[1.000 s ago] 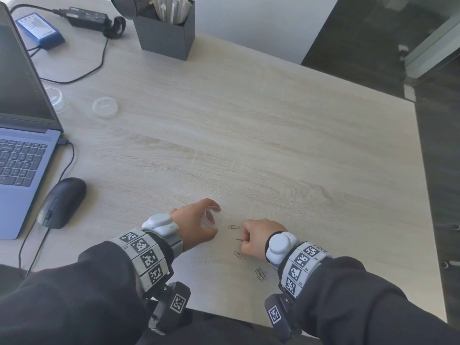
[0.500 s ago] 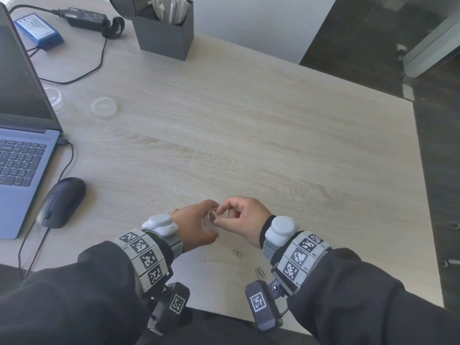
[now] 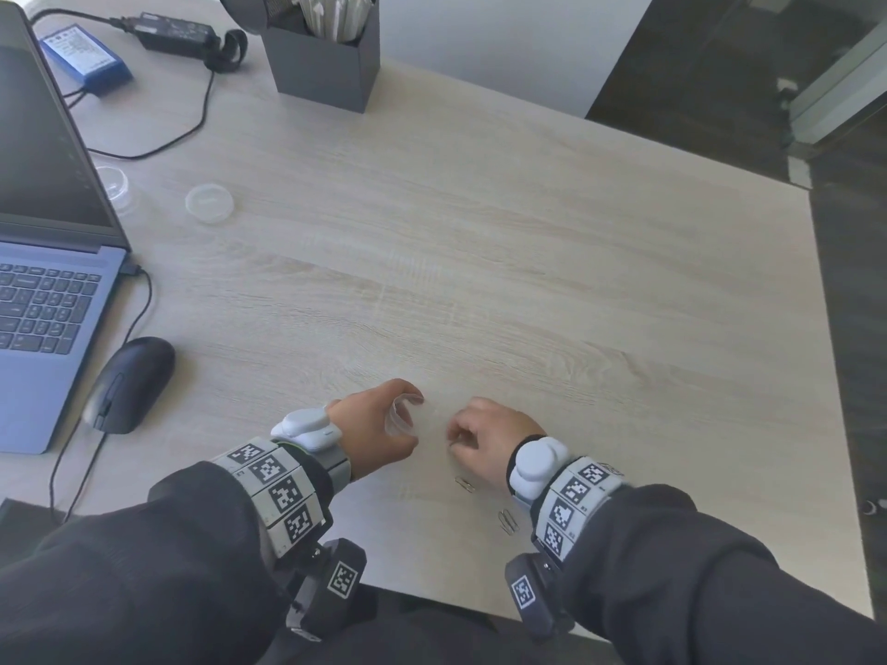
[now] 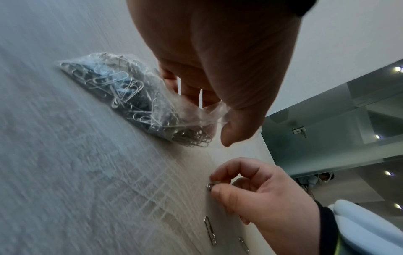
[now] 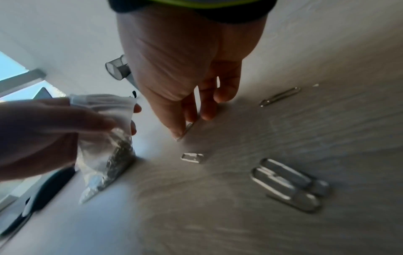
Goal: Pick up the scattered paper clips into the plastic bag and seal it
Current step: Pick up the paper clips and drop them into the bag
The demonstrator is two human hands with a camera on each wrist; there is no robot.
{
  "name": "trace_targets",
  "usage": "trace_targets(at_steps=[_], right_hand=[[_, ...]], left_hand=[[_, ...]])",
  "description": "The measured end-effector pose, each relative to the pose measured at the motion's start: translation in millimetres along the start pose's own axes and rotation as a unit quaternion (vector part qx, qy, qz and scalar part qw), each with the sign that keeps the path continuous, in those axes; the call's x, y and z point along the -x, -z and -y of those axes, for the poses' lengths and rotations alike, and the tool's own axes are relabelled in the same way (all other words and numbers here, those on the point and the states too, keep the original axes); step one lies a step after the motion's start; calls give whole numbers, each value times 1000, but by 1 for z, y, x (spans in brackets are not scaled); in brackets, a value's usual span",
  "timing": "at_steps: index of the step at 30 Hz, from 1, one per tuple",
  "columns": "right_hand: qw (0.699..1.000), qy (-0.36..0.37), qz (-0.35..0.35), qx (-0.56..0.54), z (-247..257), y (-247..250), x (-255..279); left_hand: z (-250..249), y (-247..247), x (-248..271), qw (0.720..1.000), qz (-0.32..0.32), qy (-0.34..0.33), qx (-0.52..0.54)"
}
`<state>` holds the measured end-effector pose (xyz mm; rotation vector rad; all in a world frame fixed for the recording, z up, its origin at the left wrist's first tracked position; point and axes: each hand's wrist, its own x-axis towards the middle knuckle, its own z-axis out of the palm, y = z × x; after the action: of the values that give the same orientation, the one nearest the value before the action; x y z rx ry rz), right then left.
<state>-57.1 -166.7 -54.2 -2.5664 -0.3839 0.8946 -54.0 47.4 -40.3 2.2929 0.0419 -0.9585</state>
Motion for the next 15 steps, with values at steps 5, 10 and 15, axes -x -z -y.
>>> trace_targets(at_steps=[5, 10, 15], right_hand=[[994, 51, 61, 75, -10, -8, 12], [995, 67, 26, 69, -16, -21, 20], [998, 12, -8, 64, -27, -21, 24]], left_hand=[[-4, -2, -1, 1000, 2, 5, -16], [-10, -7, 0, 999, -2, 9, -39], [-16, -11, 2, 999, 9, 10, -52]])
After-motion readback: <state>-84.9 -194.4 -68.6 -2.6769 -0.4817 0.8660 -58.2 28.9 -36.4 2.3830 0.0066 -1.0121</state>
